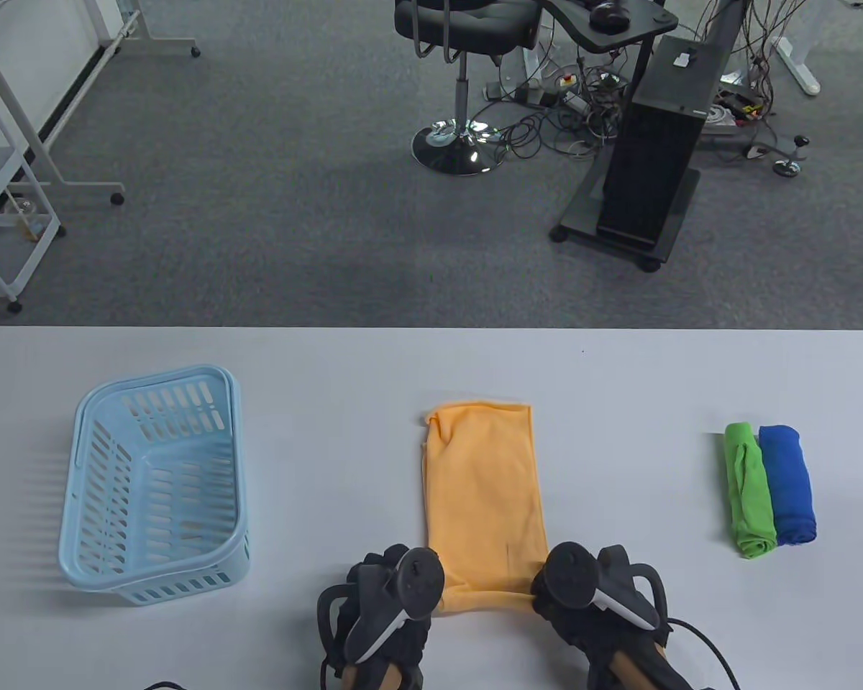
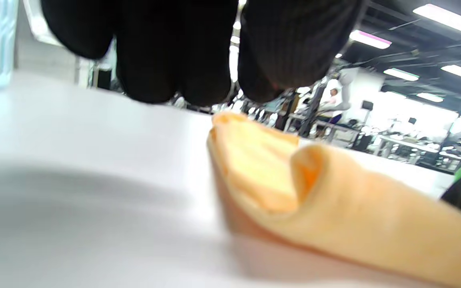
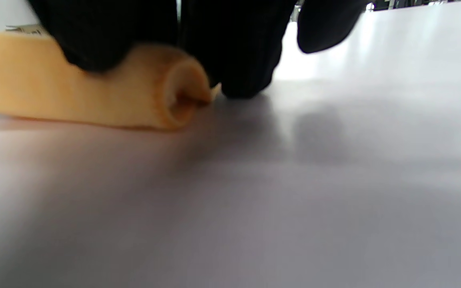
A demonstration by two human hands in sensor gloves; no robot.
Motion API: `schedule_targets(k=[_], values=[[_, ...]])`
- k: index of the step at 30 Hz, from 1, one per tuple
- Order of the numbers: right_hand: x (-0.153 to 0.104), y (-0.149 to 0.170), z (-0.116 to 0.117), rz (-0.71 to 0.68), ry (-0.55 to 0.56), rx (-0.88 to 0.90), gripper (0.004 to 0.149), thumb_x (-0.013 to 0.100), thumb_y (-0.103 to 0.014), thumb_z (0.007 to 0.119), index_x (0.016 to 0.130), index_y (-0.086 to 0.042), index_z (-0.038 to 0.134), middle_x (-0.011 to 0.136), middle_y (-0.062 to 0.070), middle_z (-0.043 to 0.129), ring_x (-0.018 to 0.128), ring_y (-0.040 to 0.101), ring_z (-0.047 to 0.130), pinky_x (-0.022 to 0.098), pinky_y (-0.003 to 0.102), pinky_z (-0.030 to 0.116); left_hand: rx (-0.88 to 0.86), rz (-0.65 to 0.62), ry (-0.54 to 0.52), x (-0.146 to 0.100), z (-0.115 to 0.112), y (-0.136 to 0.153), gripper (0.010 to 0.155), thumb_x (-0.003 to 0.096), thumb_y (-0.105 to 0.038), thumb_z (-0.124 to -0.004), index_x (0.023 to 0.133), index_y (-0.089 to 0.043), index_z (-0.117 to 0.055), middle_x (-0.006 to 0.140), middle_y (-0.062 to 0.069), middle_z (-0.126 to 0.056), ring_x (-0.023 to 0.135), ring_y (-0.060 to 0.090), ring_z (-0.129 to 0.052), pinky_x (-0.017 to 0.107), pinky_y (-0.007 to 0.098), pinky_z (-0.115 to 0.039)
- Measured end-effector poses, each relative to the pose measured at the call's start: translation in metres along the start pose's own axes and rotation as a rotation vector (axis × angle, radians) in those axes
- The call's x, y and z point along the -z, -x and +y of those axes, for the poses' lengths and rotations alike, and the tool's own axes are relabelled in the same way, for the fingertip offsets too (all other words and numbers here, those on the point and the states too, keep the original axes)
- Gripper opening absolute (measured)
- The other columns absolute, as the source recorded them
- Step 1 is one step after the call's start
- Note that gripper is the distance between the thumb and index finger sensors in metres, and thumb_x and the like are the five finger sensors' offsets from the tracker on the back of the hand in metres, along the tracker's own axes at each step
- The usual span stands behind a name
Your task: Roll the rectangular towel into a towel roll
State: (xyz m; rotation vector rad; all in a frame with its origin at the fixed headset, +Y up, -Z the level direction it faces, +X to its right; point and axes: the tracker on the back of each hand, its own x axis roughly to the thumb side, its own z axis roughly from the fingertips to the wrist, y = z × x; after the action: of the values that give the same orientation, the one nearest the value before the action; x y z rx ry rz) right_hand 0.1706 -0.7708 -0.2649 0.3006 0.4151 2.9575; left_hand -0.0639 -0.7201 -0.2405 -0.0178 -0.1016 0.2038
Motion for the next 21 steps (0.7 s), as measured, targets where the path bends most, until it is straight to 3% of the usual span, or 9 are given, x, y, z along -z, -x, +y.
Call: schedule_targets(k=[3, 5, 7, 9, 11, 14, 21], values=[[0.001, -0.002, 0.001, 0.017, -0.006, -0.017, 0.047, 0.034, -0.039, 0.076, 0.075, -0.02, 0.086, 0.093, 0.007, 0.07, 0.08, 0.028, 0.079, 0.067, 0.059, 0.057, -0.009, -0.15, 0.069, 0.002, -0.006, -0.014, 0.056, 0.0378, -0.049, -0.079, 0.091, -0.031, -0.079, 0.093, 0.011, -0.081, 0.085, 0.038, -0.077, 0.067, 0.063, -0.055], [0.002, -0.002, 0.002, 0.024, -0.012, -0.022, 0.047, 0.034, -0.039, 0.076, 0.075, -0.02, 0.086, 0.092, 0.007, 0.069, 0.08, 0.027, 0.078, 0.067, 0.059, 0.057, 0.005, -0.223, 0.242, 0.004, -0.02, -0.022, 0.072, 0.0349, -0.061, -0.078, 0.099, -0.03, -0.069, 0.1, 0.014, -0.072, 0.092, 0.043, -0.066, 0.069, 0.065, -0.048], [0.002, -0.002, 0.002, 0.023, -0.015, -0.024, 0.047, 0.034, -0.04, 0.076, 0.075, -0.021, 0.085, 0.093, 0.006, 0.068, 0.08, 0.027, 0.077, 0.067, 0.058, 0.056, 0.082, -0.193, 0.339, 0.005, -0.034, -0.024, 0.074, 0.0342, -0.061, -0.08, 0.1, -0.032, -0.066, 0.103, 0.013, -0.068, 0.096, 0.043, -0.06, 0.07, 0.066, -0.045], [0.004, 0.0, 0.002, 0.026, -0.02, -0.002, 0.047, 0.033, -0.04, 0.076, 0.075, -0.021, 0.086, 0.092, 0.006, 0.068, 0.08, 0.027, 0.076, 0.067, 0.058, 0.056, 0.125, -0.191, 0.312, 0.009, -0.042, -0.02, 0.057, 0.038, -0.05, -0.081, 0.093, -0.033, -0.076, 0.099, 0.01, -0.074, 0.094, 0.041, -0.066, 0.069, 0.064, -0.05], [0.004, 0.003, 0.002, 0.026, -0.029, 0.013, 0.047, 0.033, -0.04, 0.076, 0.075, -0.021, 0.086, 0.092, 0.006, 0.068, 0.08, 0.026, 0.076, 0.067, 0.058, 0.056, 0.052, -0.168, 0.295, 0.012, -0.044, -0.013, 0.047, 0.0402, -0.044, -0.079, 0.085, -0.031, -0.086, 0.095, 0.01, -0.079, 0.091, 0.041, -0.071, 0.067, 0.064, -0.053], [0.005, 0.008, 0.003, 0.035, -0.013, 0.052, 0.047, 0.033, -0.041, 0.074, 0.074, -0.022, 0.086, 0.091, 0.004, 0.068, 0.08, 0.025, 0.075, 0.067, 0.057, 0.057, -0.061, -0.129, 0.29, 0.012, -0.043, -0.008, 0.046, 0.0413, -0.042, -0.076, 0.082, -0.026, -0.09, 0.093, 0.012, -0.081, 0.089, 0.042, -0.072, 0.066, 0.065, -0.053], [-0.002, 0.01, -0.003, 0.055, -0.022, 0.069, 0.046, 0.032, -0.043, 0.074, 0.067, -0.018, 0.09, 0.086, 0.003, 0.077, 0.074, 0.025, 0.084, 0.063, 0.054, 0.064, -0.023, -0.091, 0.306, 0.009, -0.044, -0.008, 0.046, 0.0413, -0.043, -0.074, 0.075, -0.019, -0.095, 0.089, 0.011, -0.085, 0.087, 0.041, -0.075, 0.066, 0.064, -0.055]])
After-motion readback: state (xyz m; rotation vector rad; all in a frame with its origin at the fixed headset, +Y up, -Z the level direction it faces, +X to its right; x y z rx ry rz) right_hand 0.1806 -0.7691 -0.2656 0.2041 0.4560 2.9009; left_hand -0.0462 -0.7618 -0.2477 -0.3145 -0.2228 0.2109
